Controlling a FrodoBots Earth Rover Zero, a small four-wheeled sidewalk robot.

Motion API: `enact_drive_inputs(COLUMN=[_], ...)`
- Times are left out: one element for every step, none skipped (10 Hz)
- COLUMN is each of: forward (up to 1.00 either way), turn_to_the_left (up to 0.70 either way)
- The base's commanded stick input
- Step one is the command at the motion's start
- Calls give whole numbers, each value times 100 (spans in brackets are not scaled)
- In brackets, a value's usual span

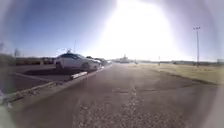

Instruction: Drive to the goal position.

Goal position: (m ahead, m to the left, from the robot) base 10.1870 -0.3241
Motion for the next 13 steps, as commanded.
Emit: enact_drive_inputs(forward=[70, 70, 70, 70, 70, 70, 70, 70, 70, 70, 70, 70, 70], turn_to_the_left=[0, 0, 0, 0, 0, 0, 0, 0, 0, 0, 0, 0, 0])
